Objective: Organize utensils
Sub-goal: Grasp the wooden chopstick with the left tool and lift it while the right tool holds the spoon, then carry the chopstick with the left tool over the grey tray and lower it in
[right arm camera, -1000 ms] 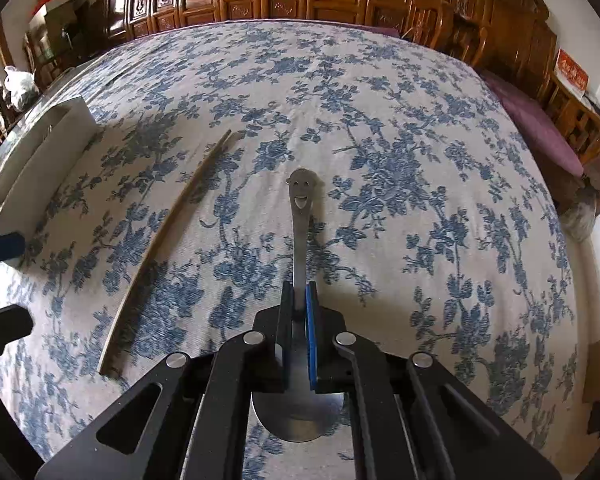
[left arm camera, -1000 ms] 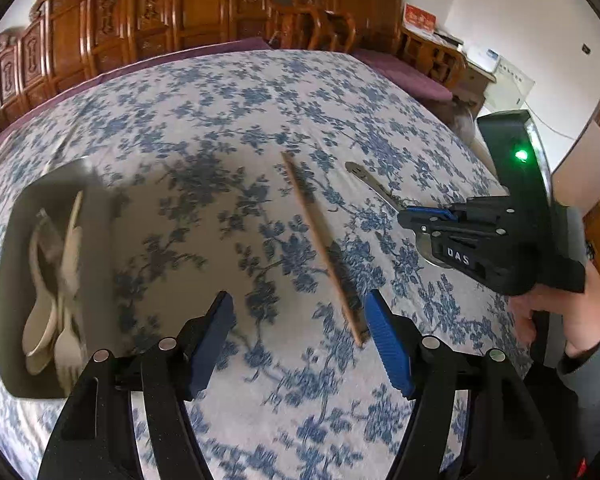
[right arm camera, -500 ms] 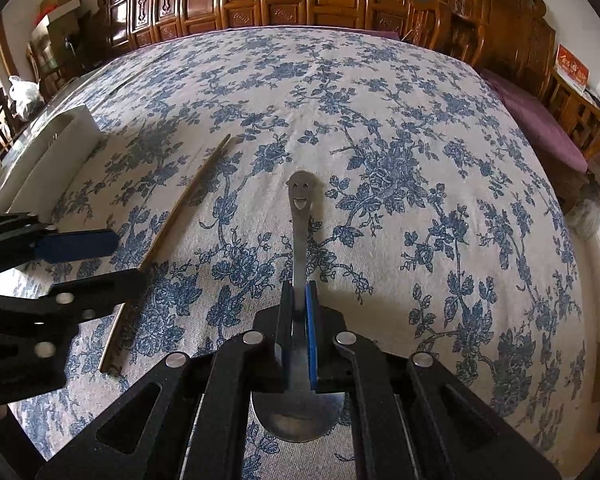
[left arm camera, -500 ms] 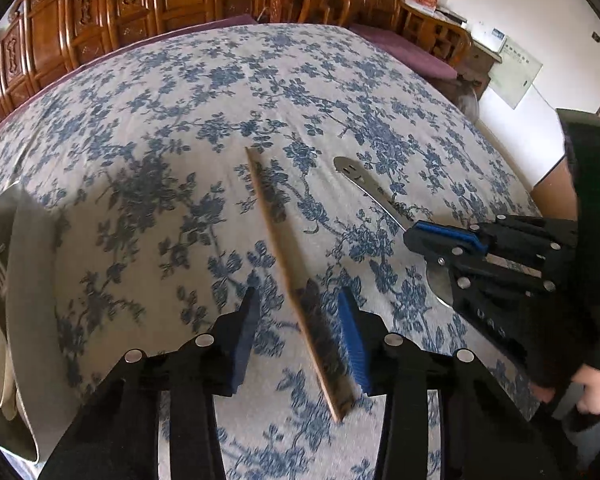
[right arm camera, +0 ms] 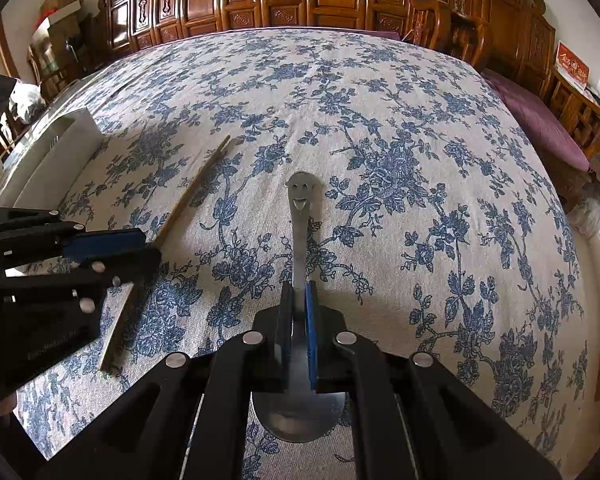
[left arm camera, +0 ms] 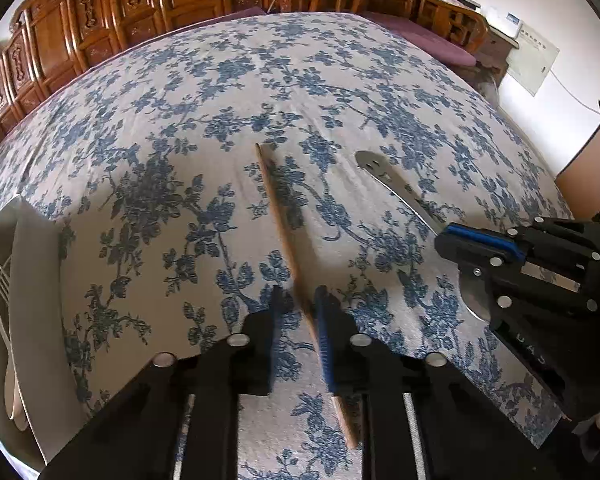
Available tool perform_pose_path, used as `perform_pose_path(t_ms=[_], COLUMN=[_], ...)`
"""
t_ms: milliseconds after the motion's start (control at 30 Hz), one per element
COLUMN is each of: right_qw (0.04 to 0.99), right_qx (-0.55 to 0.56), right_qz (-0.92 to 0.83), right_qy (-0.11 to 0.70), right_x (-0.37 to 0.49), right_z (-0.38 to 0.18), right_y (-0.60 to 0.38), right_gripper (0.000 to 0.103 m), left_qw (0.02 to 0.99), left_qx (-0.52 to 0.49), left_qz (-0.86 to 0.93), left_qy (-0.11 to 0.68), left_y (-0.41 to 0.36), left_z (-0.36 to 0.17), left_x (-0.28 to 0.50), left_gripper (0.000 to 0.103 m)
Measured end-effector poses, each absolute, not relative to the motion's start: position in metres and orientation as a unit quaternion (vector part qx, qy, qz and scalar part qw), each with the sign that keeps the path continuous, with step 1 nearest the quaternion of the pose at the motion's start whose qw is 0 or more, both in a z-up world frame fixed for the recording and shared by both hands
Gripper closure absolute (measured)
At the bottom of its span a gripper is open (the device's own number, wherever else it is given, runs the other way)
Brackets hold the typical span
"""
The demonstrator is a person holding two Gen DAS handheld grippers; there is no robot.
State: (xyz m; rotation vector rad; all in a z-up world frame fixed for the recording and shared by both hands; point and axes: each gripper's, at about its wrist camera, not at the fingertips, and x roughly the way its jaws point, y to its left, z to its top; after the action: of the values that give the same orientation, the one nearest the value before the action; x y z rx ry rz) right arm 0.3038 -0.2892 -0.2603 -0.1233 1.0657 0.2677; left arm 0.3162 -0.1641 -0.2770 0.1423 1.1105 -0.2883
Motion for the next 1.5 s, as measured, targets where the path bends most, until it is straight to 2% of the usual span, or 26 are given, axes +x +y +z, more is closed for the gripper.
perform_pose_path(t_ms=[133, 1000, 1500], right_qw=[0.851, 0.863, 0.877], right_qx=[-0.058, -0.045, -0.055], right_qz=[0.128, 0.14, 0.152], right_qy=[0.506, 0.483, 0.451], right_x=[0.304, 0.297, 0.287], right_z=[-0.26, -0.243, -0.19], right_y=[-0.289, -0.279, -0.264], right_gripper=[0.096, 0.096, 0.096], left_qw=[0.838, 0.869, 0.887], left_qx=[0.058, 0.041, 0.038], left_qz=[-0.134, -0.145, -0.137], left_qy=[0.526, 0.471, 0.438], left_y=[-0.157, -0.134, -0.108], left_z=[-0.276, -0.217, -0.171], left_x=[0.316, 0.286, 0.275], left_gripper=[0.098, 0.098, 0.098])
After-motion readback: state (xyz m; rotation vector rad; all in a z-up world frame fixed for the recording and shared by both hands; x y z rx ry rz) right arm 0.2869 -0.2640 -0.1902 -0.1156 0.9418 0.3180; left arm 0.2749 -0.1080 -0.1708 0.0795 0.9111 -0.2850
